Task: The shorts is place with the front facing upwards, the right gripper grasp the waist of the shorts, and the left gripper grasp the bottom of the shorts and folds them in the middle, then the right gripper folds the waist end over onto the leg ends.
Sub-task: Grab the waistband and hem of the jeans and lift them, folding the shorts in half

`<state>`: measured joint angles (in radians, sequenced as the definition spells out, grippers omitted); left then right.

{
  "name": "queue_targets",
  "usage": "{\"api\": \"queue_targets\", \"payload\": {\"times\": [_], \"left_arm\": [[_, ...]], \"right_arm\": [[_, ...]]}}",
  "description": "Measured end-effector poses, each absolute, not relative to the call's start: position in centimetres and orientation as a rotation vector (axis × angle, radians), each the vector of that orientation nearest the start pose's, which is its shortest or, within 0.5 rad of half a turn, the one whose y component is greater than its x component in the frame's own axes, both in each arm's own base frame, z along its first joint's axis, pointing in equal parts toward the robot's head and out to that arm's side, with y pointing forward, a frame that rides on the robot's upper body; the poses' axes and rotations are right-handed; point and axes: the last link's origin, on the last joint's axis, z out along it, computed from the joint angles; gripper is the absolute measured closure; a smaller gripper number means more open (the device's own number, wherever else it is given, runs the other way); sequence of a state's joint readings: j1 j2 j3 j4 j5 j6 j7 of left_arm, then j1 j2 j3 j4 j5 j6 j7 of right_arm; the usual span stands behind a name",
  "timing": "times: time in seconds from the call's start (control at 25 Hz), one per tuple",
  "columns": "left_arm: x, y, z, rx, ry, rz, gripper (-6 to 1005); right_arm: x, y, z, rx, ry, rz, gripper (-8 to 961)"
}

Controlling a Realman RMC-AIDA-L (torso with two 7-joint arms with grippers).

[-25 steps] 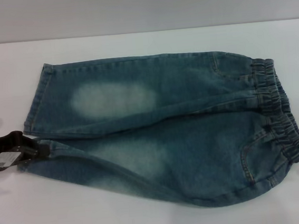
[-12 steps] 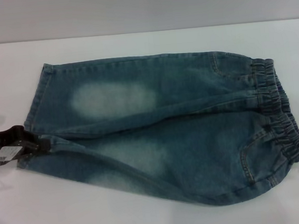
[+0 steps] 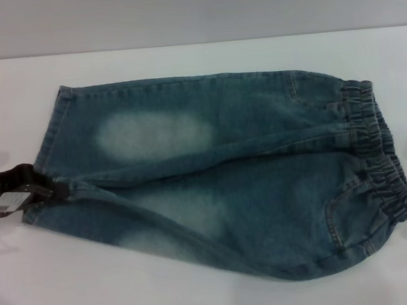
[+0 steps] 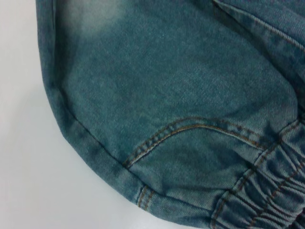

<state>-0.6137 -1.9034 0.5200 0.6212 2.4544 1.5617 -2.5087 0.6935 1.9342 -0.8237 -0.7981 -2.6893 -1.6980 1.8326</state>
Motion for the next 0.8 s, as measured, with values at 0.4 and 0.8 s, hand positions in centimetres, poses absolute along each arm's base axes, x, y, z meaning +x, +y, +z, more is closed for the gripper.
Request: {"api": "queue_targets", "payload": {"times": [0.4, 0.8], "left_arm": [[-32.00, 34.67, 6.69, 2.356, 2.349, 0.363, 919], [-31.88, 34.91, 6.68, 2.360, 2.349, 0.370, 917]], "right_arm": [[29.38, 34.43, 5.31, -2.877, 0.934, -0.507, 166], [29.31, 34.62, 5.14, -2.868, 0.928, -0.517, 167]]}}
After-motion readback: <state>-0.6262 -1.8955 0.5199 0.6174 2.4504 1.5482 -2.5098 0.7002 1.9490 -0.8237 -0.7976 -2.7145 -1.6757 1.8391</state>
